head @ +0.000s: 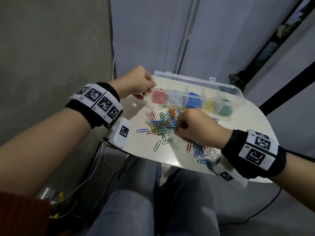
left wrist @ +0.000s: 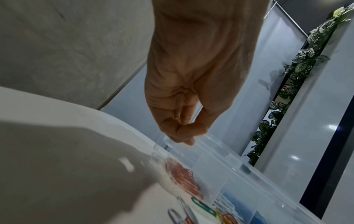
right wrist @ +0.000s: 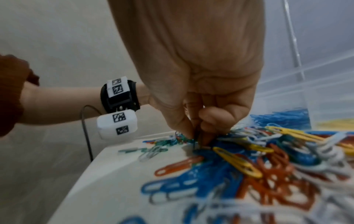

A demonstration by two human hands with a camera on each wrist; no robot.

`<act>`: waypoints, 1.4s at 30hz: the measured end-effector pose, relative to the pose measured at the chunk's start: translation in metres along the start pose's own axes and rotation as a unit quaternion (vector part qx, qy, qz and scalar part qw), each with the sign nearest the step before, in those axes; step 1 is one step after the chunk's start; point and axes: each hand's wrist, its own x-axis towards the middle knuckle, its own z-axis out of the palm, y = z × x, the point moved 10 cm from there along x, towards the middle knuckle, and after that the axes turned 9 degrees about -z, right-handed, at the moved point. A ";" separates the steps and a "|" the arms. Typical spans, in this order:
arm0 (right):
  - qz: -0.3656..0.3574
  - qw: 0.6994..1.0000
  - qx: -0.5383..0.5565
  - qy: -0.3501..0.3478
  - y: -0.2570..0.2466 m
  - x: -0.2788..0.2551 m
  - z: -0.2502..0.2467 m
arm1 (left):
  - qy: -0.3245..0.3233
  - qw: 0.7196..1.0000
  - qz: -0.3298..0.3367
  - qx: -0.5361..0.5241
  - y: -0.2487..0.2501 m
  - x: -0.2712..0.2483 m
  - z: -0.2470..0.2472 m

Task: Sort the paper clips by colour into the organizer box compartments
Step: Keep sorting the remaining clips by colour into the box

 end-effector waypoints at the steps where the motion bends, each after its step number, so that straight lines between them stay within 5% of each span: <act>1: 0.007 1.000 0.029 0.001 0.005 0.001 -0.003 | -0.001 1.000 0.000 -0.001 0.000 0.000 0.000; 11: 0.129 0.915 0.377 0.071 0.056 -0.007 -0.030 | -0.001 1.000 0.000 0.007 0.000 0.000 0.000; 18: 0.125 0.925 0.348 0.091 0.067 -0.014 -0.048 | -0.003 1.000 0.000 0.005 -0.001 0.002 0.000; 26: 0.181 0.925 0.139 0.304 0.134 -0.049 -0.143 | -0.002 1.000 0.002 0.003 -0.001 0.001 0.001; 32: 0.217 0.943 0.080 0.238 0.160 -0.047 -0.122 | -0.001 1.000 0.001 0.001 -0.001 -0.001 0.000; 35: 0.167 0.952 0.097 0.237 0.137 -0.045 -0.117 | -0.001 1.000 -0.001 0.002 -0.001 -0.001 0.000; 42: 0.054 0.988 0.110 0.089 0.080 -0.030 -0.064 | 0.000 1.000 0.000 0.008 -0.001 0.000 0.000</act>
